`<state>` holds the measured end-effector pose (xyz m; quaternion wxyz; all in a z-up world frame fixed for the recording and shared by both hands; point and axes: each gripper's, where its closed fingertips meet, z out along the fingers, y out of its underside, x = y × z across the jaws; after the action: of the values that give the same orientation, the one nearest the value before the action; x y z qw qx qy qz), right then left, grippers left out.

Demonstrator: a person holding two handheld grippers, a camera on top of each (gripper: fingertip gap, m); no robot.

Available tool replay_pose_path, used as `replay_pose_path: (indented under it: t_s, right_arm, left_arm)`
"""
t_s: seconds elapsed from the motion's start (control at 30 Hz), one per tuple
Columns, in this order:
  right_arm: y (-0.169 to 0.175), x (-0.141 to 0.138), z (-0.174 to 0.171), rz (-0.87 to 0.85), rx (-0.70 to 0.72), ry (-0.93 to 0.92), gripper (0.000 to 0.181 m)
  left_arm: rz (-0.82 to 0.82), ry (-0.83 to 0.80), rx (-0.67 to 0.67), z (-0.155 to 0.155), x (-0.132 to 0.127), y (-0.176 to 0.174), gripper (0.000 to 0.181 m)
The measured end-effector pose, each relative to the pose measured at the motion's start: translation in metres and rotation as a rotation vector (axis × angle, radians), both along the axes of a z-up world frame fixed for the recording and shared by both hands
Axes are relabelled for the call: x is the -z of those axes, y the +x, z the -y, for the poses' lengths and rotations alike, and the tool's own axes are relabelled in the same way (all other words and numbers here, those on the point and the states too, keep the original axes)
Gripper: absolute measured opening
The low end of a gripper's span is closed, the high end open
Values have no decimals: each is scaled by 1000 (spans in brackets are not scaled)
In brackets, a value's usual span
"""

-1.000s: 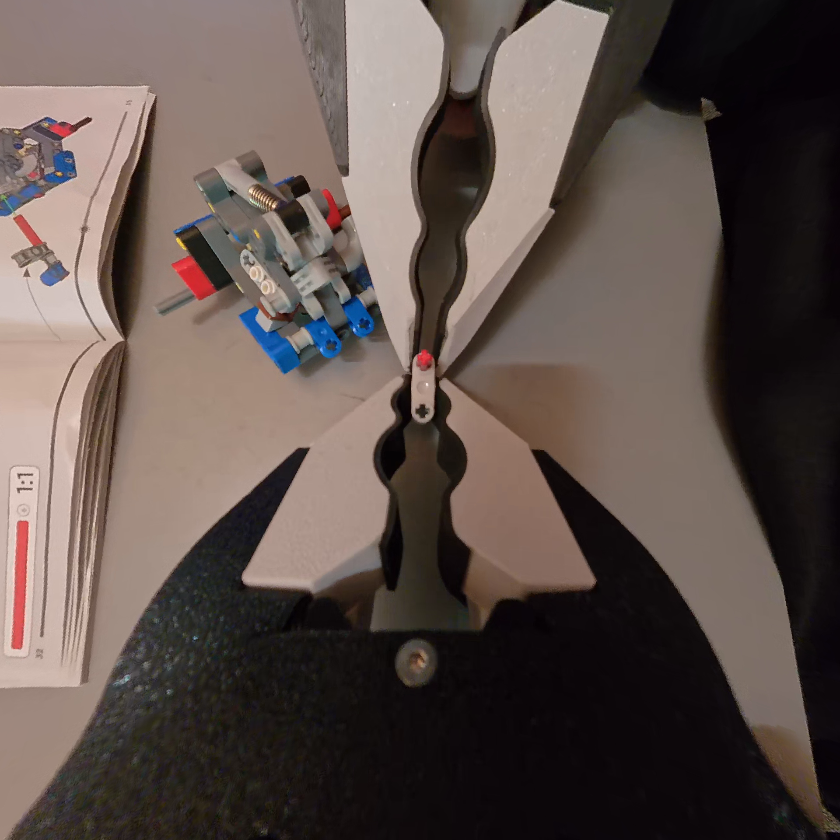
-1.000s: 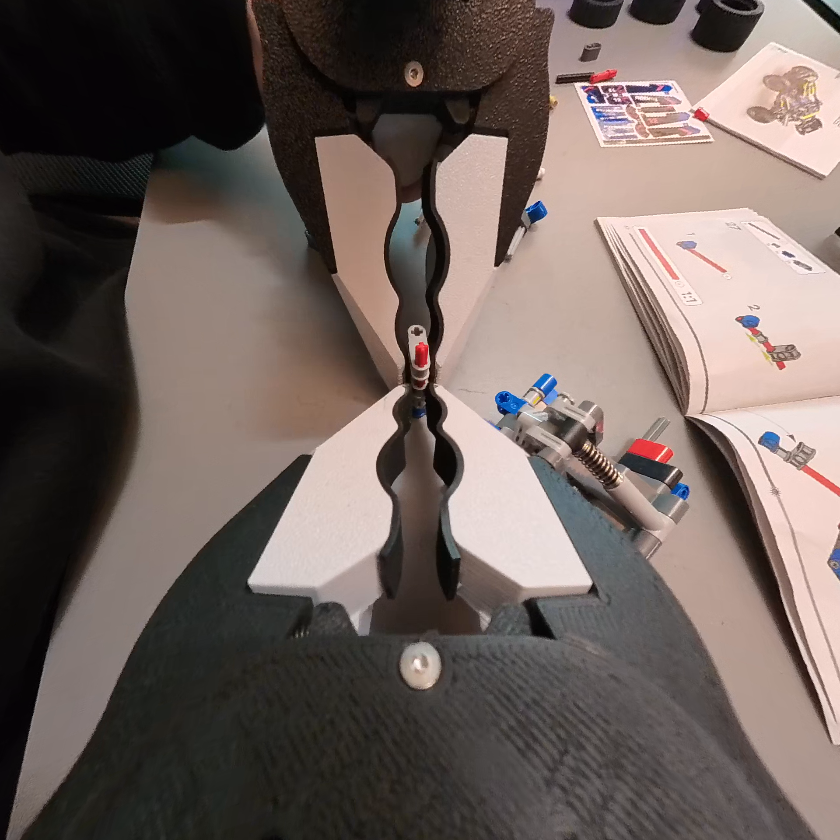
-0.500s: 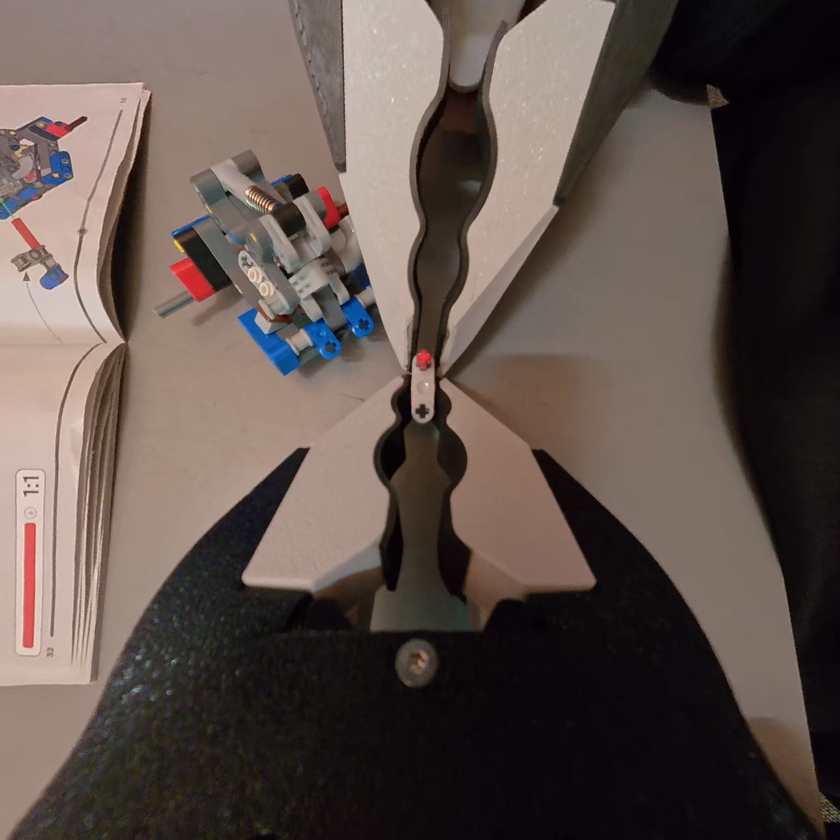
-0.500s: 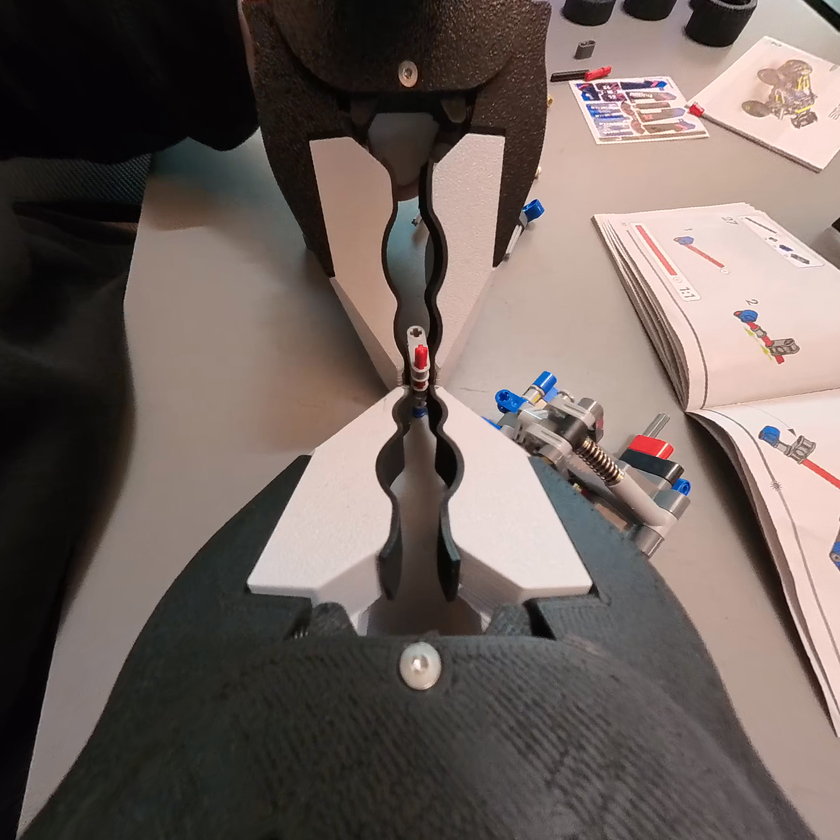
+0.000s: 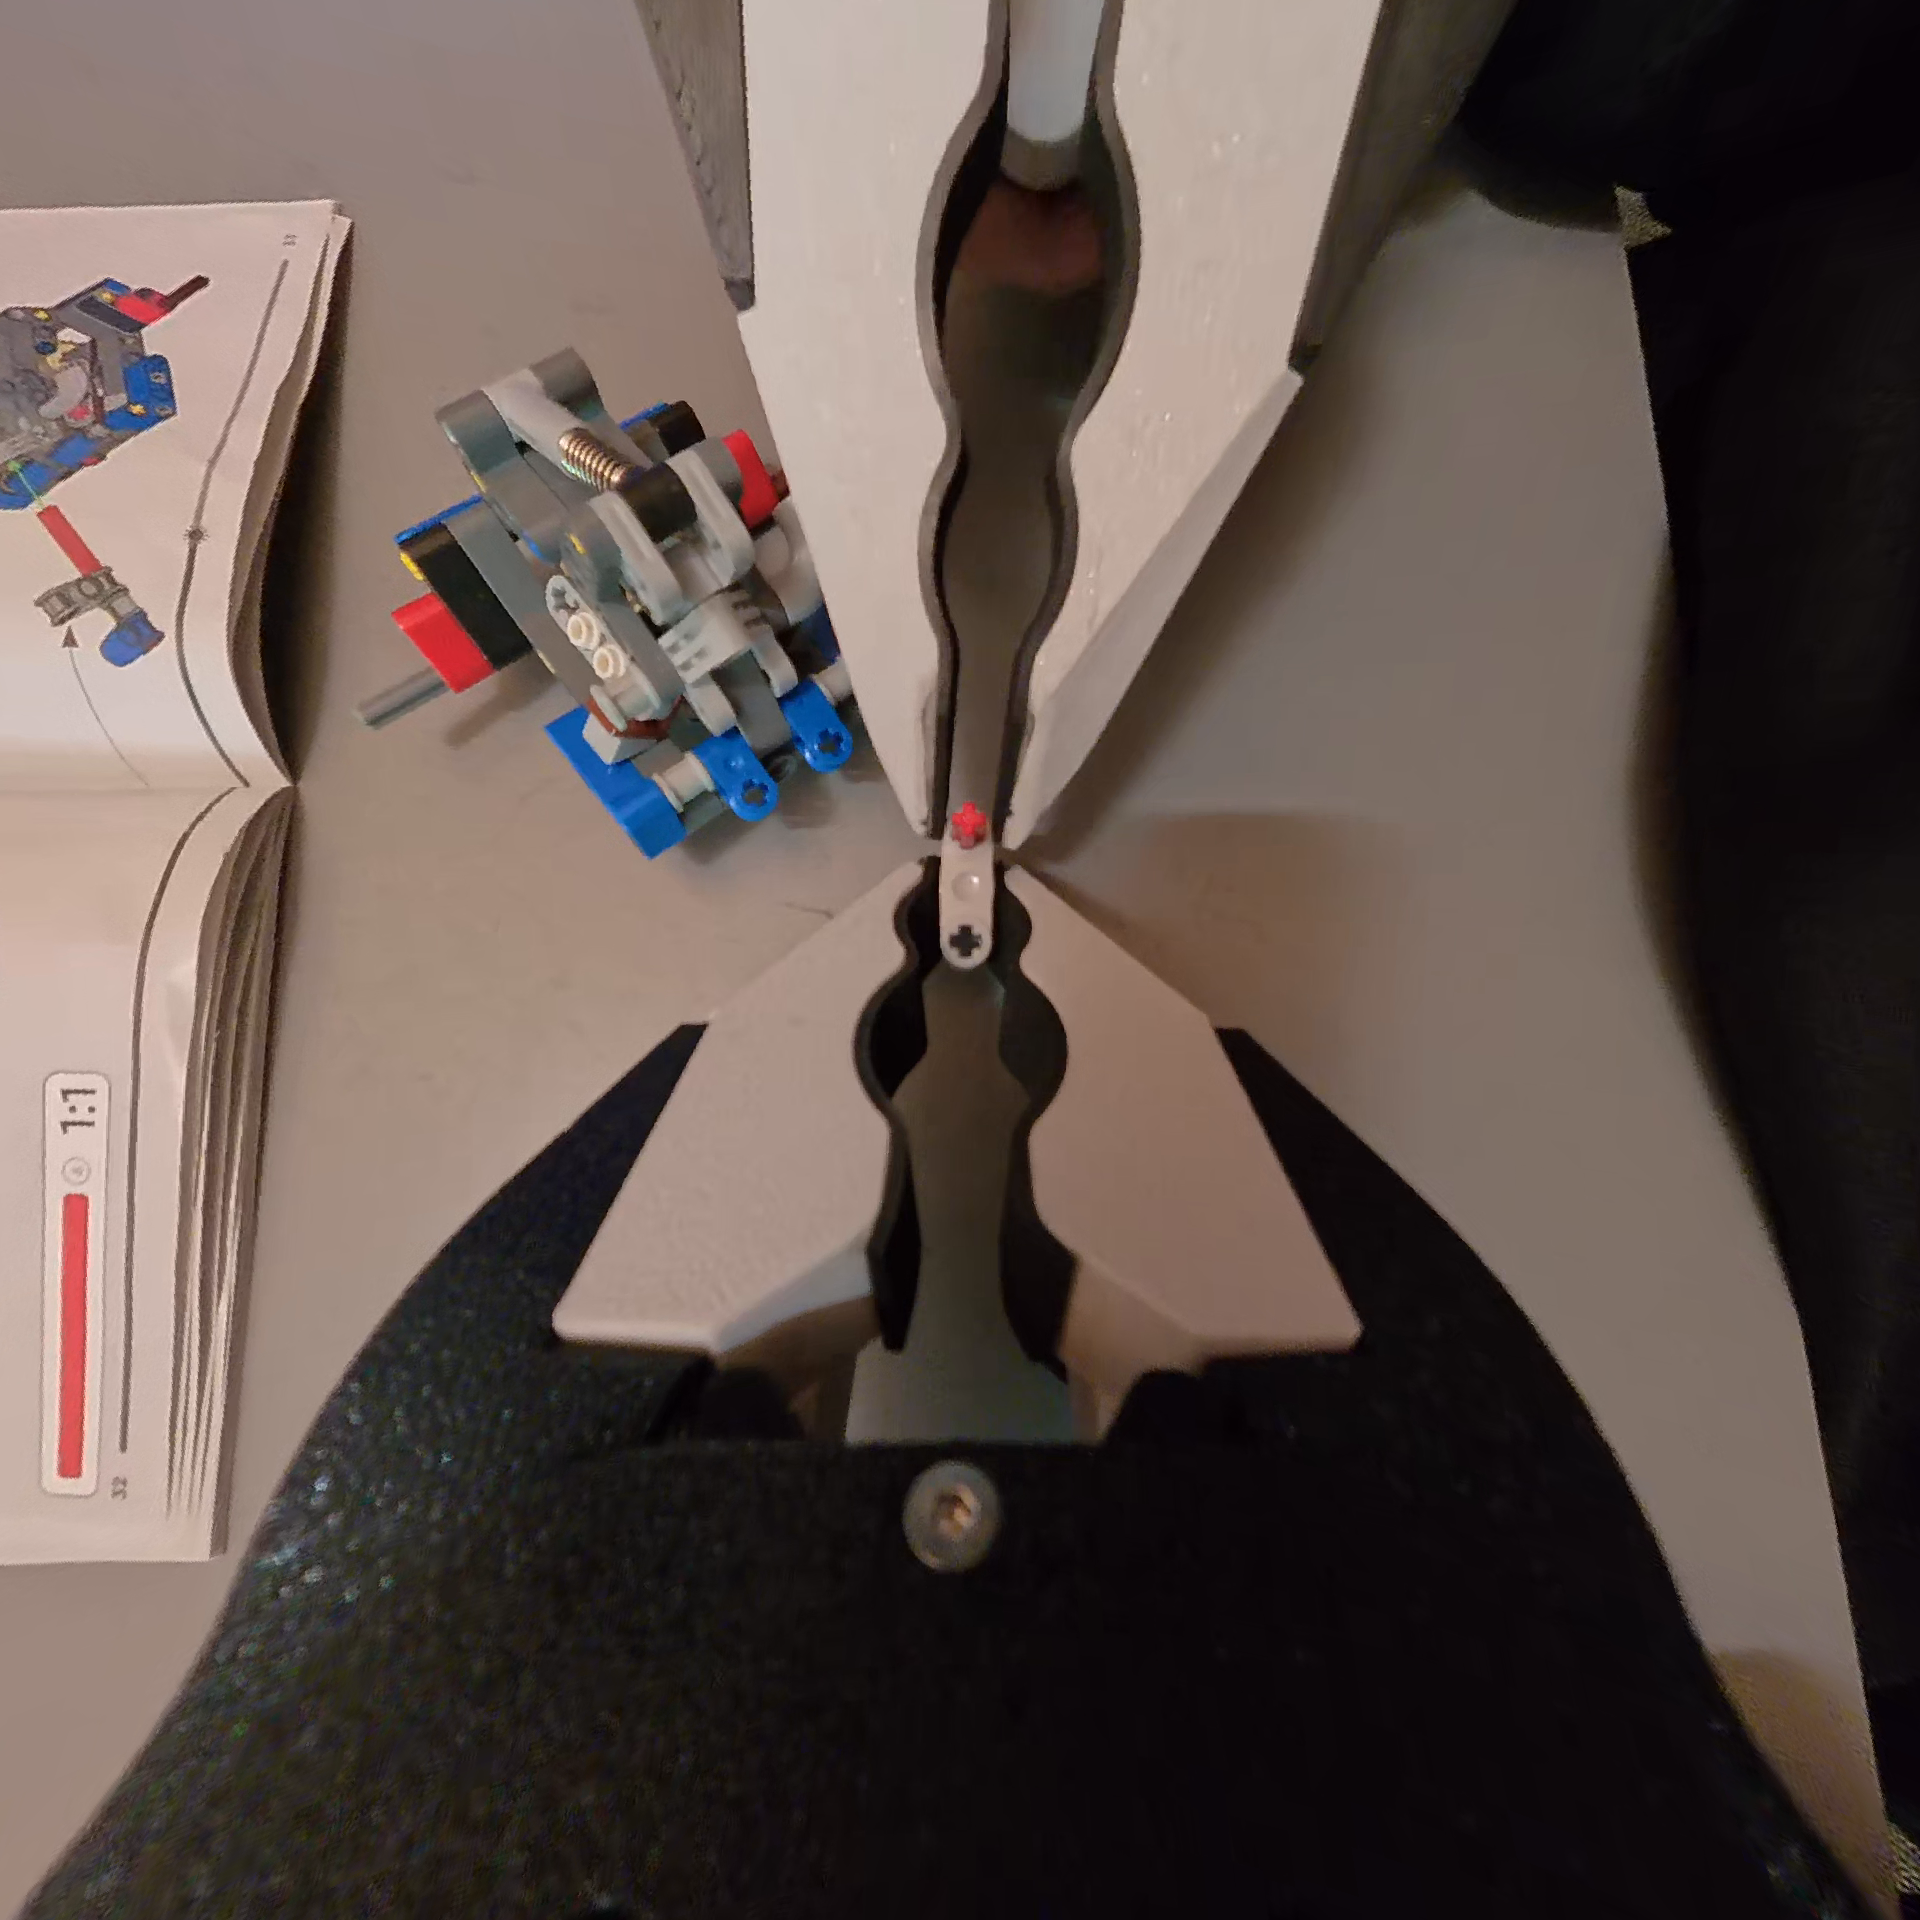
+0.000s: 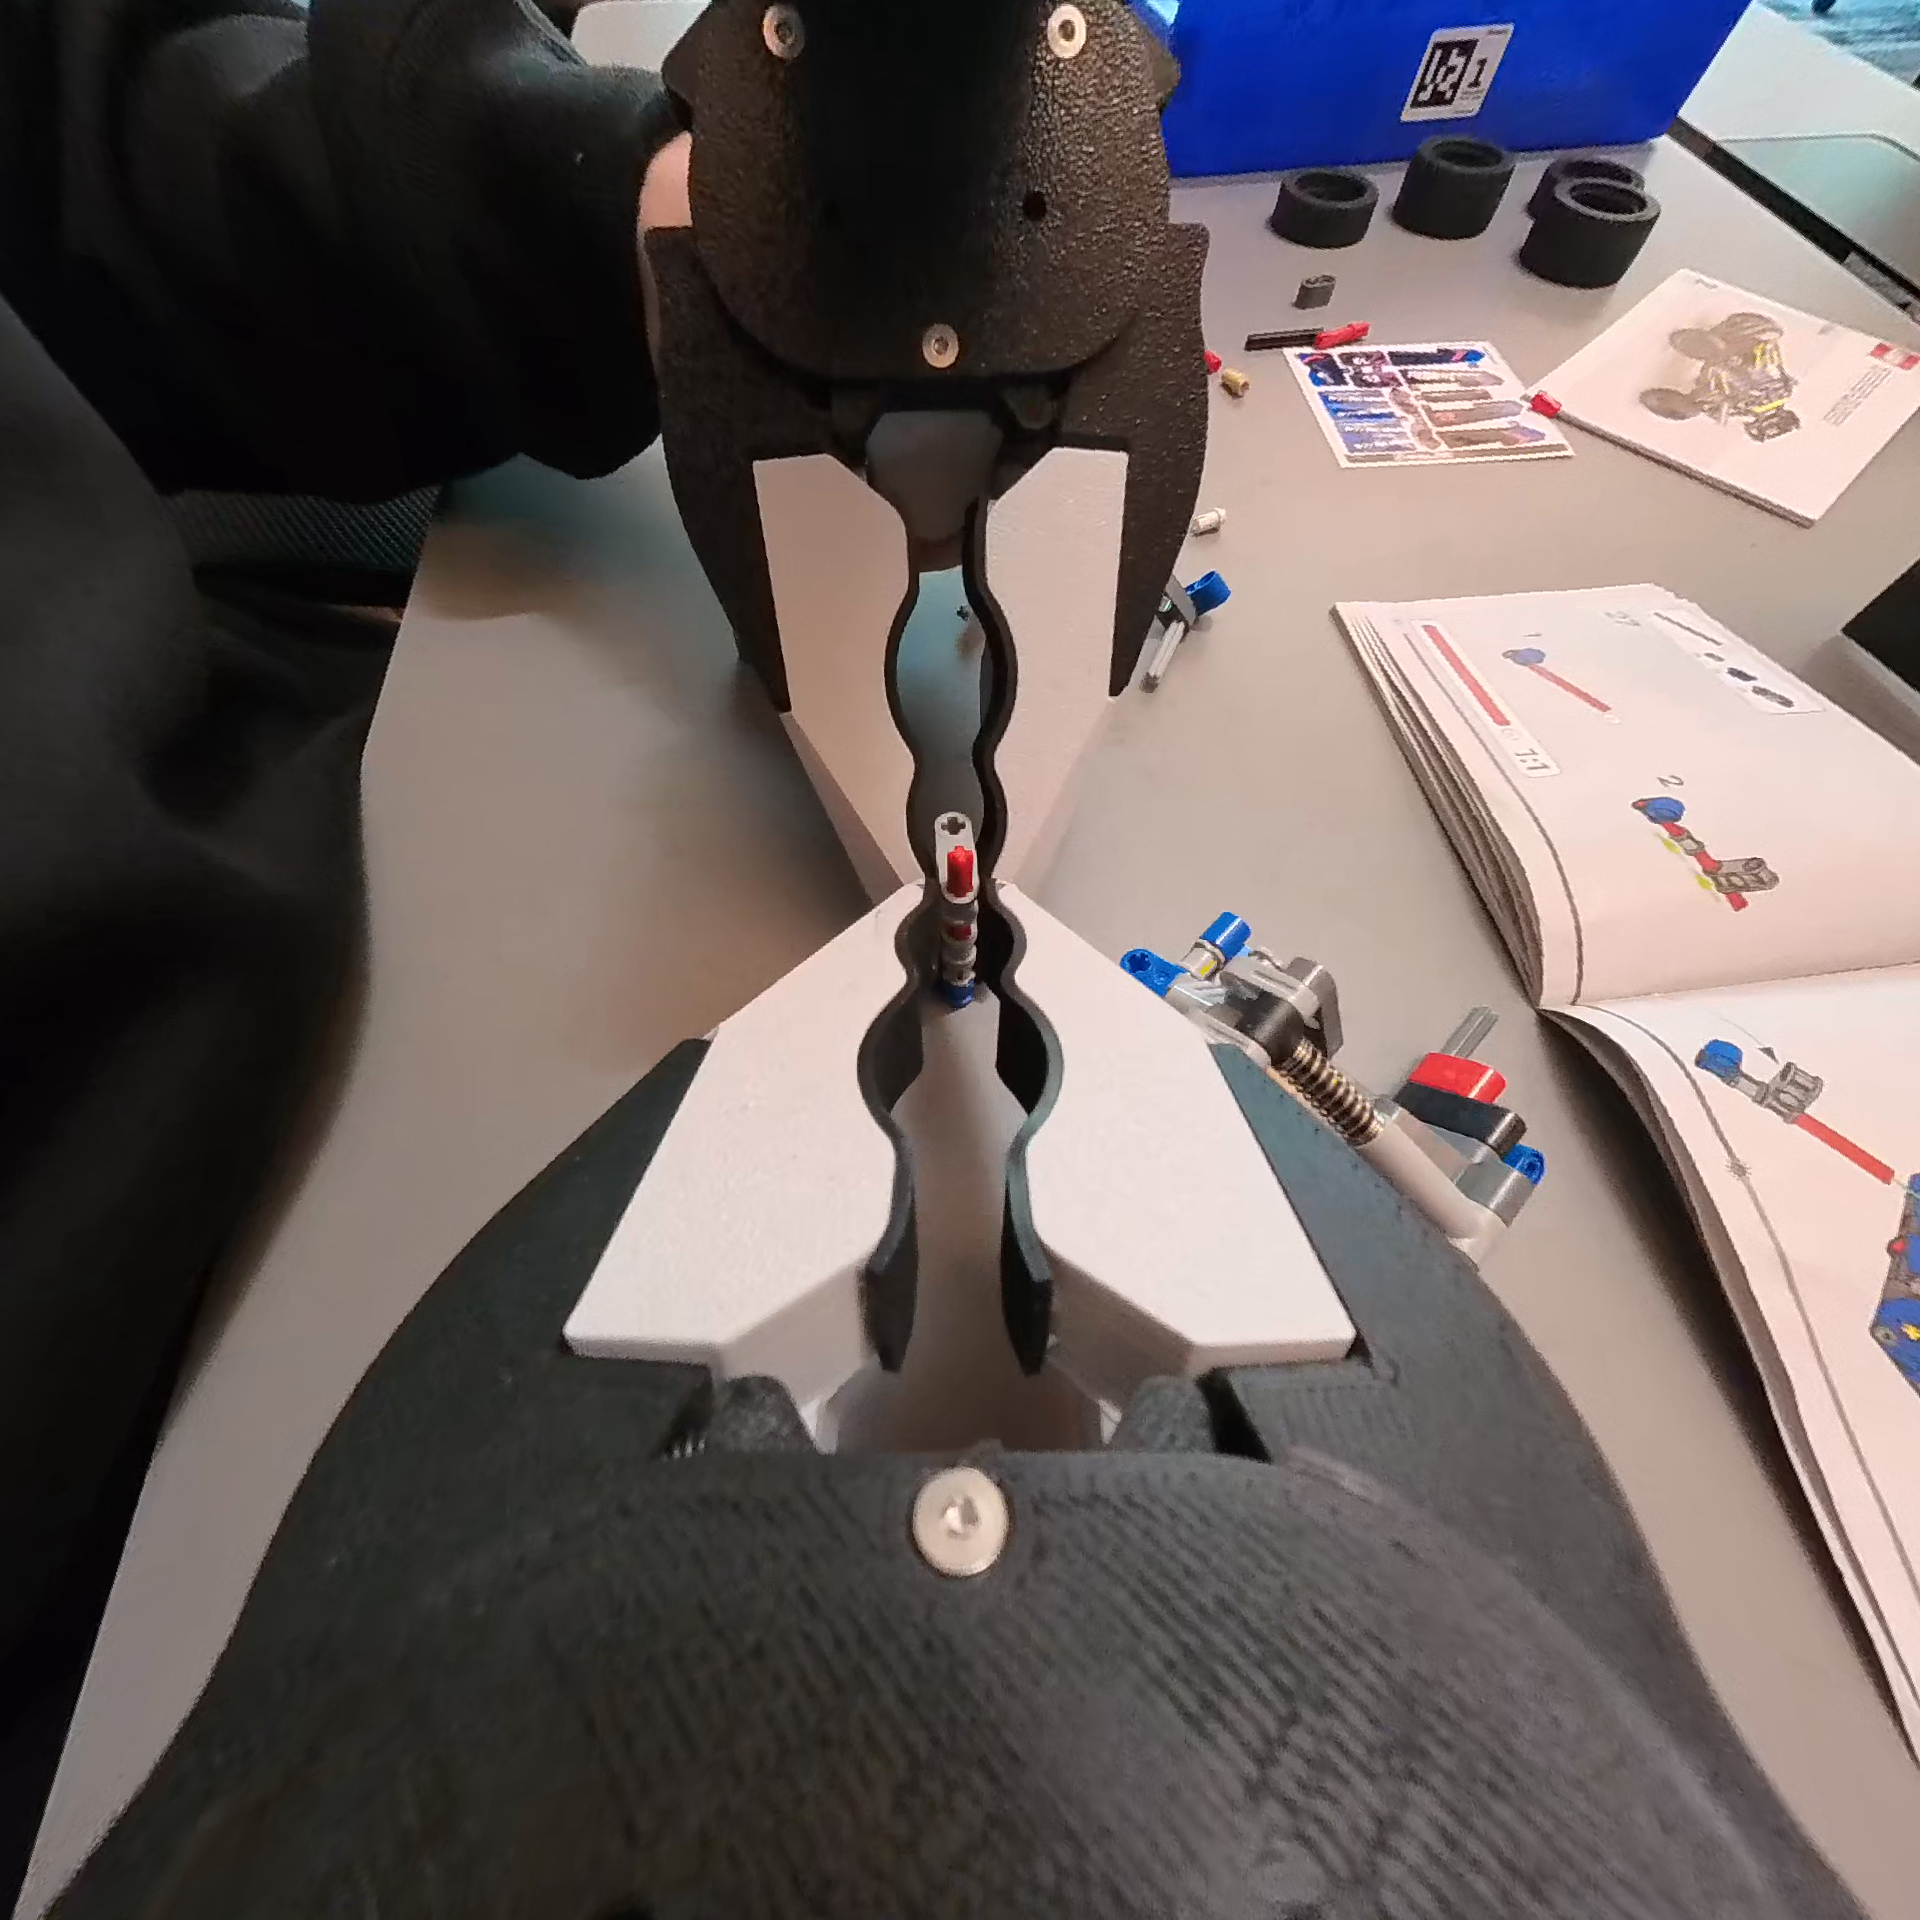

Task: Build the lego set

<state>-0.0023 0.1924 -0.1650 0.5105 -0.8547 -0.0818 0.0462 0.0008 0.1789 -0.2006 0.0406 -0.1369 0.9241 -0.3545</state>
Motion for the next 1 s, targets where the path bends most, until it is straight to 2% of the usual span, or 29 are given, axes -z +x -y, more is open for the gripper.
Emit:
replay_pose_path:
  t_s: [0.8,0.9,1.0]
  right_arm:
    - [1,5,1,-21,13,-35,4]
    - [1,1,4,-57,4,-14,6]
    - [2,-16,9,-96,13,69,10]
  left_arm:
    - [-5,-3,-6,1,-1,0,5]
    - [-80,-93,-46,1,-4,-2,5]
    - [-254,-352,-106,-1,-33,-4,5]
